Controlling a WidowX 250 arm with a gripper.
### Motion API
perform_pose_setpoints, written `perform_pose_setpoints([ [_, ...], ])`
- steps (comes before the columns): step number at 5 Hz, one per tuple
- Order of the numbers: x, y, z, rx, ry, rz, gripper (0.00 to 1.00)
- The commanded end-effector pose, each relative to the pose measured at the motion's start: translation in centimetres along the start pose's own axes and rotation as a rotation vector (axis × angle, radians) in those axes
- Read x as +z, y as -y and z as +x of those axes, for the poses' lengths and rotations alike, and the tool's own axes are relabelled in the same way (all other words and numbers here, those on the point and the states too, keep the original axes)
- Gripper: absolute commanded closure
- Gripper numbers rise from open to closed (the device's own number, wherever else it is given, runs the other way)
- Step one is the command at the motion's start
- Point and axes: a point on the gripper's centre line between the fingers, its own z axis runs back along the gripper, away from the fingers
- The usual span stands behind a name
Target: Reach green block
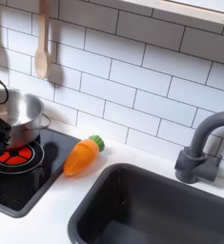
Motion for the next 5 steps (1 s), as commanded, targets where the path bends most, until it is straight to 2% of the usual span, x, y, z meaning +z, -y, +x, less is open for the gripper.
perform_pose_setpoints([
  [1, -0.8, -0.3, 0.0, -0.001, -0.014, 0.000, 0.00],
  [5, -3.5, -0.1, 0.1, -0.032, -0.088, -0.010, 0.00],
])
